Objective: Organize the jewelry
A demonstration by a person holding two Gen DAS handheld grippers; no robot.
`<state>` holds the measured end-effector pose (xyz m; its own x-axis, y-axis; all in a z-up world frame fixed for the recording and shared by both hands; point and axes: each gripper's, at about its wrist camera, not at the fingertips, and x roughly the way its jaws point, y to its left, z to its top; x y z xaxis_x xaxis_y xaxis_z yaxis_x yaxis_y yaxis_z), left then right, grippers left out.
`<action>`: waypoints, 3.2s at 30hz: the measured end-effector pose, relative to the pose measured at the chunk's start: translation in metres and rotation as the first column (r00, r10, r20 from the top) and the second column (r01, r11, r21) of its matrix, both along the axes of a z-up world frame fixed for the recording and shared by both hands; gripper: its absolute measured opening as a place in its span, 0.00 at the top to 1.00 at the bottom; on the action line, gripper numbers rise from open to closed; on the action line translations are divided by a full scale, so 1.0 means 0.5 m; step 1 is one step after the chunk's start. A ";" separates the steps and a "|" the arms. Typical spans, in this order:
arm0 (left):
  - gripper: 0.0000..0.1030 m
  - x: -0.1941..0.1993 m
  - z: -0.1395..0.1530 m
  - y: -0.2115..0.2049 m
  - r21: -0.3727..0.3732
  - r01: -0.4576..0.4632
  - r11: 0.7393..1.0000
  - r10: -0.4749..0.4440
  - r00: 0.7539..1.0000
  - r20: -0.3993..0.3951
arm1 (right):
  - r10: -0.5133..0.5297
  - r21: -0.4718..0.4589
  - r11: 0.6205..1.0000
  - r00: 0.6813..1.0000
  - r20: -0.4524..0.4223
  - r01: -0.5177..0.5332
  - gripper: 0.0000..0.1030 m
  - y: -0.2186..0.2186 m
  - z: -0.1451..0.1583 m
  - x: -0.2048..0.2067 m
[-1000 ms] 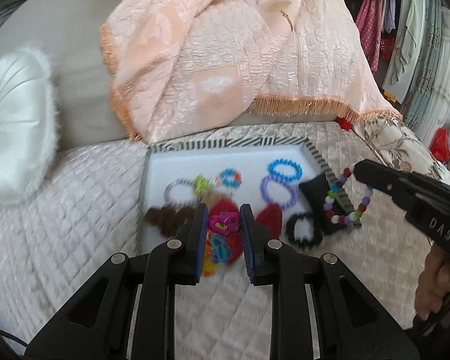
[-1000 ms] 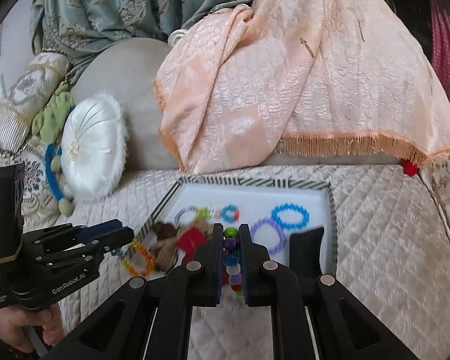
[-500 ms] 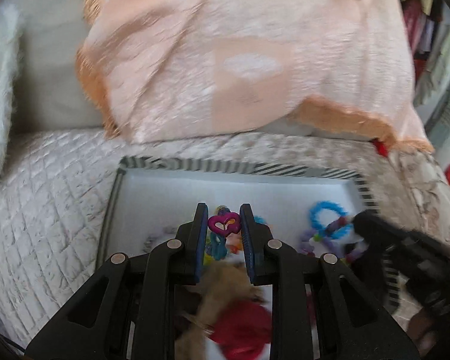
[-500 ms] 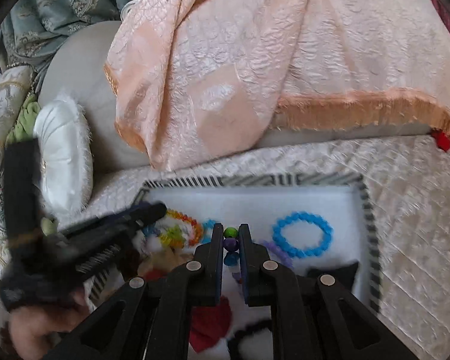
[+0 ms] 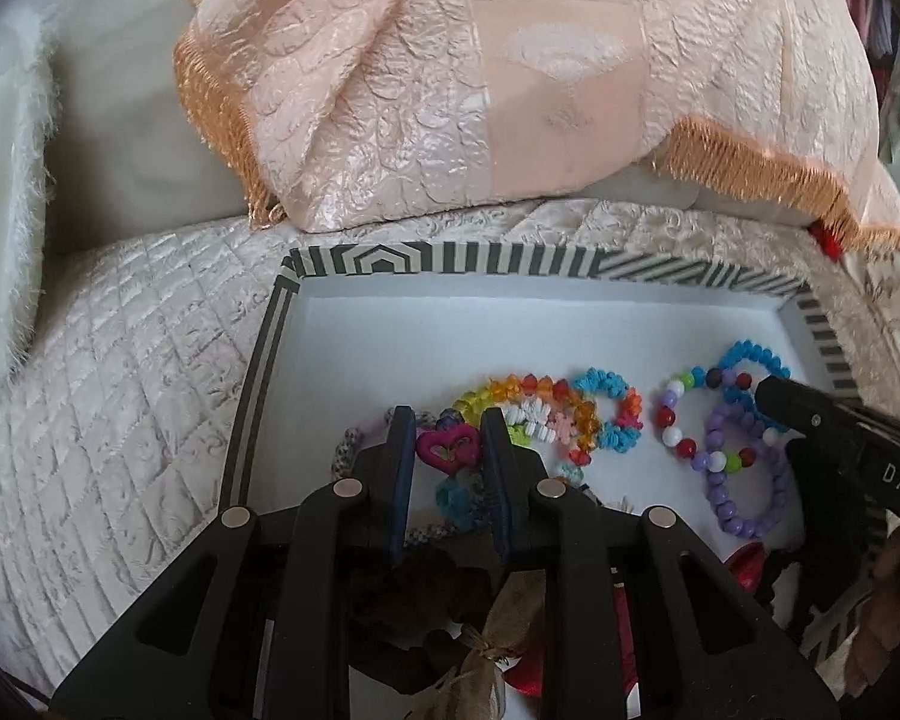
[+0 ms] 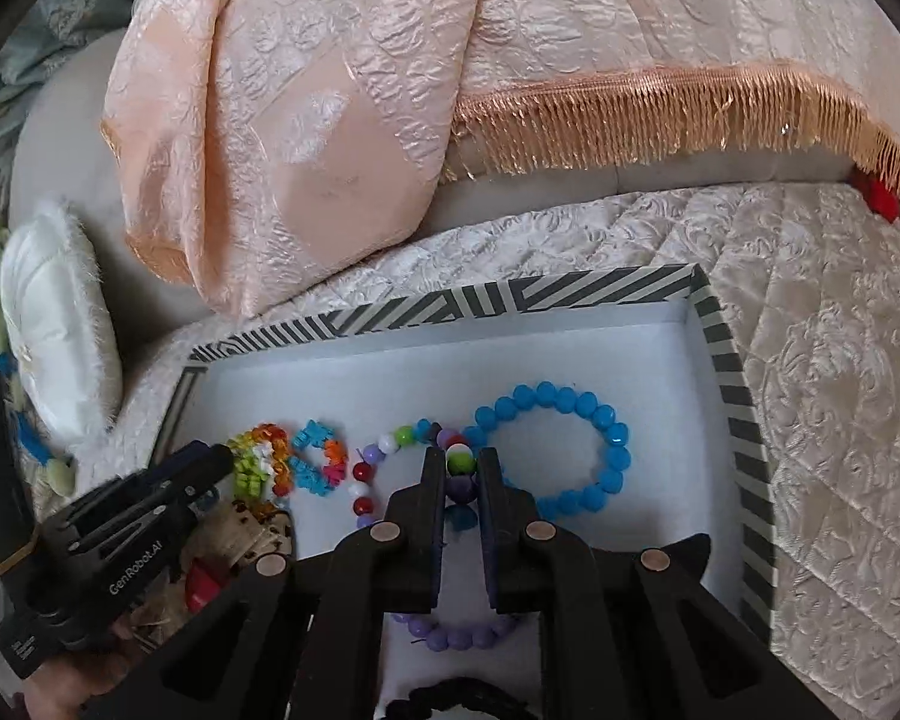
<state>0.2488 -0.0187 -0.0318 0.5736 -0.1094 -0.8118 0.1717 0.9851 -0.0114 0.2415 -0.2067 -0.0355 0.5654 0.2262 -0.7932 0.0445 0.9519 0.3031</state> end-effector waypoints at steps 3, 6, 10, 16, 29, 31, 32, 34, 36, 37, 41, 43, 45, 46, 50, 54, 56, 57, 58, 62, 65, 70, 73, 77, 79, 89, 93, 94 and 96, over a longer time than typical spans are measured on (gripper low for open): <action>0.35 -0.006 -0.006 -0.003 0.016 -0.002 1.000 0.002 1.000 -0.002 | -0.014 -0.037 0.999 1.000 -0.020 0.013 0.57 0.001 -0.005 -0.002; 0.30 -0.004 -0.005 0.001 0.025 -0.013 1.000 0.013 1.000 -0.001 | -0.006 -0.012 1.000 1.000 -0.014 0.006 0.22 -0.004 -0.002 -0.009; 0.21 -0.020 0.034 0.010 0.058 -0.046 0.997 0.043 0.998 0.050 | -0.009 -0.012 1.000 1.000 0.021 0.010 0.22 -0.013 0.028 -0.033; 0.17 -0.143 0.120 0.021 0.112 -0.069 0.991 0.044 0.976 0.211 | 0.013 -0.133 0.991 0.996 0.085 -0.002 0.22 0.005 0.107 -0.146; 0.17 -0.511 0.071 0.048 0.094 -0.044 0.995 0.032 0.992 0.120 | 0.064 -0.190 0.982 0.976 0.206 -0.024 0.13 0.093 0.134 -0.524; 0.17 -0.525 0.066 0.040 0.114 -0.041 0.993 0.027 0.992 0.125 | 0.063 -0.175 0.984 0.974 0.217 -0.024 0.10 0.091 0.132 -0.532; 0.17 -0.524 0.066 0.037 0.118 -0.042 0.992 0.027 0.992 0.121 | 0.069 -0.167 0.985 0.976 0.208 -0.034 0.07 0.091 0.128 -0.534; 0.17 -0.512 0.068 0.034 0.108 -0.040 0.993 0.029 0.994 0.103 | 0.084 -0.151 0.987 0.981 0.174 -0.057 0.00 0.093 0.117 -0.528; 0.17 -0.492 0.082 0.036 0.098 -0.051 0.994 0.040 0.994 0.106 | 0.097 -0.132 0.988 0.988 0.122 -0.081 0.00 0.098 0.105 -0.513; 0.17 -0.481 0.094 0.035 0.103 -0.052 0.993 0.041 0.993 0.112 | 0.095 -0.143 0.987 0.989 0.113 -0.079 0.00 0.102 0.103 -0.510; 0.17 -0.442 0.122 0.034 0.114 -0.040 0.993 0.026 0.992 0.122 | 0.042 -0.223 0.974 0.997 0.064 -0.027 0.00 0.115 0.100 -0.481; 0.17 -0.424 0.119 0.040 0.094 -0.043 0.995 0.032 0.993 0.117 | 0.017 -0.248 0.969 0.997 0.069 0.001 0.00 0.108 0.106 -0.466; 0.17 -0.412 0.102 0.046 0.083 -0.060 0.995 0.053 0.994 0.091 | -0.002 -0.279 0.960 0.998 0.067 0.020 0.00 0.100 0.111 -0.452; 0.17 -0.406 0.087 0.046 0.079 -0.066 0.995 0.062 0.996 0.059 | -0.005 -0.296 0.955 0.998 0.065 0.024 0.00 0.096 0.113 -0.446; 0.17 -0.409 0.073 0.030 0.092 -0.047 0.995 0.043 0.998 0.045 | -0.016 -0.347 0.938 0.999 0.042 0.030 0.00 0.090 0.114 -0.427; 0.17 -0.404 0.074 0.028 0.109 -0.063 0.992 0.056 0.996 0.064 | 0.000 -0.384 0.923 0.999 0.046 0.018 0.00 0.094 0.120 -0.409; 0.17 -0.400 0.071 0.032 0.093 -0.069 0.993 0.064 0.997 0.052 | -0.001 -0.376 0.927 0.999 0.048 0.019 0.00 0.090 0.121 -0.405; 0.17 -0.400 0.071 0.032 0.090 -0.069 0.994 0.065 0.997 0.049 | -0.002 -0.370 0.929 0.999 0.050 0.021 0.00 0.089 0.120 -0.404; 0.17 -0.400 0.071 0.031 0.089 -0.067 0.994 0.063 0.997 0.050 | -0.002 -0.363 0.931 0.999 0.053 0.021 0.00 0.088 0.119 -0.404; 0.17 -0.405 0.072 0.024 0.095 -0.058 0.994 0.052 0.997 0.062 | 0.010 -0.332 0.943 0.998 0.058 0.010 0.00 0.096 0.120 -0.403; 0.17 -0.405 0.073 0.024 0.075 -0.053 0.996 0.049 0.997 0.060 | 0.024 -0.340 0.940 0.997 0.072 0.002 0.00 0.108 0.123 -0.406; 0.17 -0.410 0.078 0.020 0.065 -0.044 0.997 0.039 0.996 0.075 | 0.026 -0.329 0.944 0.997 0.072 -0.001 0.00 0.111 0.122 -0.405; 0.17 -0.413 0.080 0.019 0.058 -0.038 0.998 0.033 0.996 0.077 | 0.019 -0.327 0.945 0.997 0.078 0.008 0.00 0.109 0.124 -0.405; 0.17 -0.413 0.080 0.018 0.056 -0.034 0.998 0.029 0.997 0.075 | 0.013 -0.320 0.947 0.997 0.078 0.013 0.00 0.108 0.122 -0.403; 0.17 -0.414 0.080 0.017 0.056 -0.033 0.998 0.028 0.997 0.075 | 0.014 -0.322 0.947 0.997 0.078 0.012 0.00 0.109 0.120 -0.403; 0.17 -0.414 0.082 0.016 0.053 -0.028 0.998 0.024 0.997 0.079 | 0.015 -0.320 0.947 0.996 0.089 0.014 0.00 0.112 0.122 -0.404; 0.17 -0.416 0.083 0.013 0.053 -0.026 0.998 0.021 0.996 0.081 | 0.027 -0.322 0.947 0.996 0.088 0.003 0.00 0.115 0.120 -0.403; 0.17 -0.416 0.082 0.013 0.052 -0.027 0.998 0.022 0.996 0.081 | 0.028 -0.322 0.947 0.996 0.089 0.002 0.00 0.116 0.121 -0.403; 0.17 -0.416 0.082 0.013 0.051 -0.027 0.998 0.023 0.996 0.082 | 0.029 -0.323 0.946 0.995 0.093 0.002 0.00 0.117 0.122 -0.404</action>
<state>0.0410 -0.0124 0.0094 0.6398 -0.0534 -0.7667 0.1457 0.9879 0.0528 0.0394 -0.1480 0.0257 0.6404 -0.0248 -0.7676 0.0170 0.9997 -0.0181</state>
